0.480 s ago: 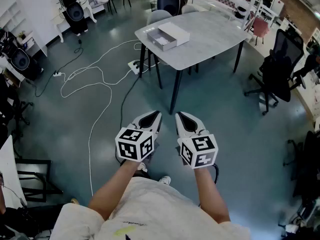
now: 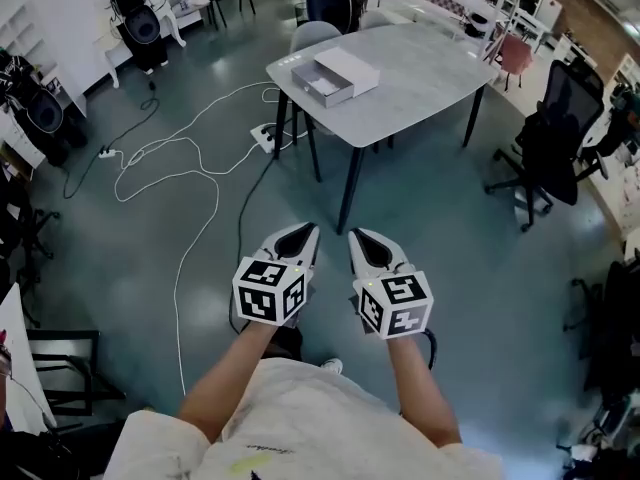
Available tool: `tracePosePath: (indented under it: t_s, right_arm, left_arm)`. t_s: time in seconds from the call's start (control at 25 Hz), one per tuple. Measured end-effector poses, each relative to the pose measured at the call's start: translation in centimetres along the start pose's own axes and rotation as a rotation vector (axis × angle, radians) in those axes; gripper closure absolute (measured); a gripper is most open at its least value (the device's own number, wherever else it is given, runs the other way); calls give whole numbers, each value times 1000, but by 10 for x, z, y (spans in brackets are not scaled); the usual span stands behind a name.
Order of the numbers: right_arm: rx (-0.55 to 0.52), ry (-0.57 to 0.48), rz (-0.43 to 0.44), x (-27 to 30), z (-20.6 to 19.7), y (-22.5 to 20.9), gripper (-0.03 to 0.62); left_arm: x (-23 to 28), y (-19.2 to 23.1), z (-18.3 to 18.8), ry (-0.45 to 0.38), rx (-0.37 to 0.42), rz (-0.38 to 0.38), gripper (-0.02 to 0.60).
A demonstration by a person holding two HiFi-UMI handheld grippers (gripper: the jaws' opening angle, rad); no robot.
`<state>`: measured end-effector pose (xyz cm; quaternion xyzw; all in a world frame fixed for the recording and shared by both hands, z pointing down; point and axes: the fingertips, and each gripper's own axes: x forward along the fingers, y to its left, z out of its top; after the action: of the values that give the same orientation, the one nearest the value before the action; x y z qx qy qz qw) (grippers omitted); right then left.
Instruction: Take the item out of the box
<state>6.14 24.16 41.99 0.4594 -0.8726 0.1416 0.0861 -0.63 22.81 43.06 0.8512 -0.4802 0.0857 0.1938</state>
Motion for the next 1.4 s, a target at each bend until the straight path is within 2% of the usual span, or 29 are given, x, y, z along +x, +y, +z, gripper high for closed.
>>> tracePosePath:
  t_s: [0.28, 0.96, 1.4]
  right_arm:
    - [-16, 31, -22, 59, 13, -9, 589]
    - [-52, 84, -73, 201, 57, -26, 589]
    - [-40, 86, -77, 260, 73, -28, 589]
  left_arm:
    - [33, 53, 17, 8, 5, -4, 560]
    - [110, 170, 72, 13, 3, -67, 565]
    - [135, 223, 94, 22, 18, -75, 568]
